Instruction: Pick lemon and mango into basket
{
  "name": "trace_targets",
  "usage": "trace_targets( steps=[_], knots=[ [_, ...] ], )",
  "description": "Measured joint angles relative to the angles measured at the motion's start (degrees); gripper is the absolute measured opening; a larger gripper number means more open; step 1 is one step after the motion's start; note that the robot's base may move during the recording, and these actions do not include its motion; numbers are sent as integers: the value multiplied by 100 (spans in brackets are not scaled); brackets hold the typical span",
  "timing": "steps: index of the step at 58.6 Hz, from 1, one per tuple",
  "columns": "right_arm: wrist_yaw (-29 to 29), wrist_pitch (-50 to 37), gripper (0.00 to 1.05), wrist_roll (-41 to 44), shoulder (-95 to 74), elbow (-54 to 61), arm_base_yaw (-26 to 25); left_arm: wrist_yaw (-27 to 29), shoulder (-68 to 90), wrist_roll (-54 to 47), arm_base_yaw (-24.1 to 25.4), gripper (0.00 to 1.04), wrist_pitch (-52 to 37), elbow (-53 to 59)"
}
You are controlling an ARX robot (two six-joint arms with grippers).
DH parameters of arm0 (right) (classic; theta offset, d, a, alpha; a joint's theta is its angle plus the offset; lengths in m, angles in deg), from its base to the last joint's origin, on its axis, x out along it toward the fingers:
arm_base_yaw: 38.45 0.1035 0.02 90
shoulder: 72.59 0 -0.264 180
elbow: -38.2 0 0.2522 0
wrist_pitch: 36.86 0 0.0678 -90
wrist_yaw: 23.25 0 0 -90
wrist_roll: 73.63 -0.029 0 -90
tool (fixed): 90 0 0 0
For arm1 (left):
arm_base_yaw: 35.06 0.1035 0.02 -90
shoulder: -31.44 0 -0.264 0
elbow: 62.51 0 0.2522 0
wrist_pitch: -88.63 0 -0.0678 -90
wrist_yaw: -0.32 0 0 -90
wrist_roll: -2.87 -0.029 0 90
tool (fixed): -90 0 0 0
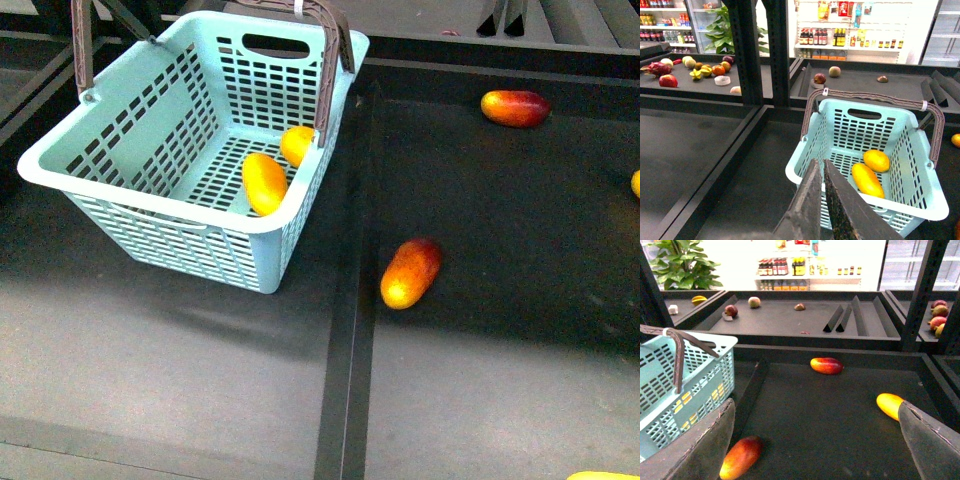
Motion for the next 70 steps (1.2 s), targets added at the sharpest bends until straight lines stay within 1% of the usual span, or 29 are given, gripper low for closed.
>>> trace_targets(
  steps=[4,6,35,39,40,43,44,53,55,61,62,63,66,70],
  knots=[
    [2,0,96,-2,0,0,0,-2,-603,-2,0,3,798,0],
    [0,0,96,0,0,0,0,0,-787,-2,0,3,927,0],
    [0,0,96,0,0,0,0,0,-968,-2,0,3,988,0],
    [0,0,96,0,0,0,0,0,-968,-2,0,16,988,0],
    [0,0,96,0,0,0,0,0,-968,-2,0,18,988,0],
    [0,0,96,0,0,0,0,0,-968,-2,0,28,988,0],
    [0,0,96,0,0,0,0,0,-968,-2,0,34,988,0],
    [0,0,96,0,0,0,0,0,-968,-2,0,65,988,0],
    [0,0,96,0,0,0,0,0,-968,-2,0,76,988,0],
    [0,0,96,0,0,0,0,0,-968,-2,0,96,988,0],
    [0,0,96,0,0,0,0,0,-968,-4,0,99,988,0],
    [0,0,96,0,0,0,0,0,-968,-13,0,99,988,0],
    [0,0,96,0,0,0,0,0,-968,-13,0,97,988,0],
    [0,0,96,0,0,0,0,0,-968,-13,0,98,988,0]
  ],
)
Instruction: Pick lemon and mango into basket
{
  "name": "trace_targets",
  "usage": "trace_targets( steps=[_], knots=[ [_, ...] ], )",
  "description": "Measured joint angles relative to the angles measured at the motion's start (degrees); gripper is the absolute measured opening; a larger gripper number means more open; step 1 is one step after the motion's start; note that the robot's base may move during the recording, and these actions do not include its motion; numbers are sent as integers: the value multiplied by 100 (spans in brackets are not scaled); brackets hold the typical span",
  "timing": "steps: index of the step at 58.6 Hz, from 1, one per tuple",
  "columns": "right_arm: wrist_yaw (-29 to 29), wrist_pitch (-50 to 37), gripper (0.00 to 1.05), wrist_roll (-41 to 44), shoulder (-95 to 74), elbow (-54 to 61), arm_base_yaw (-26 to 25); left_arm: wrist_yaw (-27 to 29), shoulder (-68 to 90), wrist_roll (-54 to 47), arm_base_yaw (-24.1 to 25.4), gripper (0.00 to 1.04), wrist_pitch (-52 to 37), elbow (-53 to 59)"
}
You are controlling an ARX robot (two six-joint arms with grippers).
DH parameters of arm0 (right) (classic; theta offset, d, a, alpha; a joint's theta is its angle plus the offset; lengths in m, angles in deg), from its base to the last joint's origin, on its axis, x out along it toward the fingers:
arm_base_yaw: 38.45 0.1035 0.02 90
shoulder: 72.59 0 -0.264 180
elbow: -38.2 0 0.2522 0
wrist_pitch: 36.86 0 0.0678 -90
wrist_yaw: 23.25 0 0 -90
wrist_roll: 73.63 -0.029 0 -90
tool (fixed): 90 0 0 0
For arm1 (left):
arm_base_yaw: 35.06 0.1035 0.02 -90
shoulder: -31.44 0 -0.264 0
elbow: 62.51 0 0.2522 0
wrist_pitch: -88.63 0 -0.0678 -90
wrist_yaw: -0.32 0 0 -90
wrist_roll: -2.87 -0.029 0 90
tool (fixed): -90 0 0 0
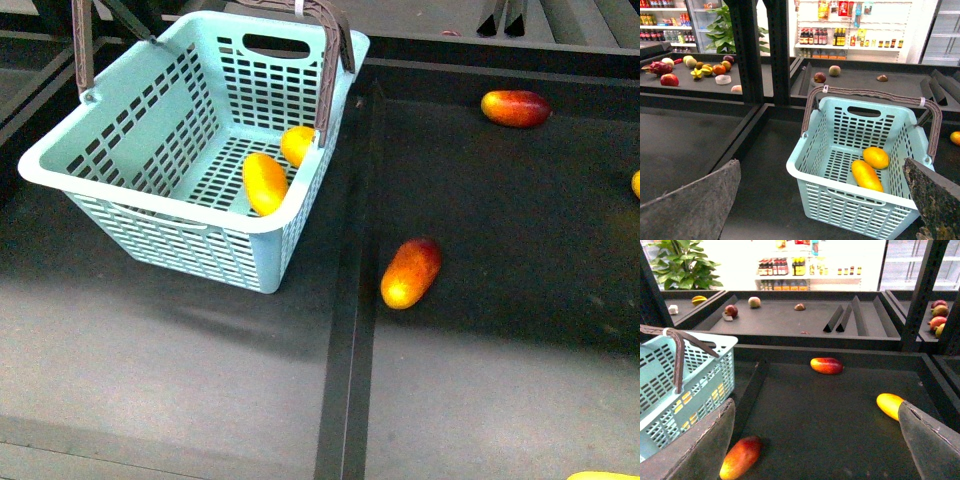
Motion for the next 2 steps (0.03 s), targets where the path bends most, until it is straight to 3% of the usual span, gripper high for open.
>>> trace_targets(
  steps=[2],
  knots=[
    [0,0,96,0,0,0,0,0,0,0,0,98,0,0]
  ],
)
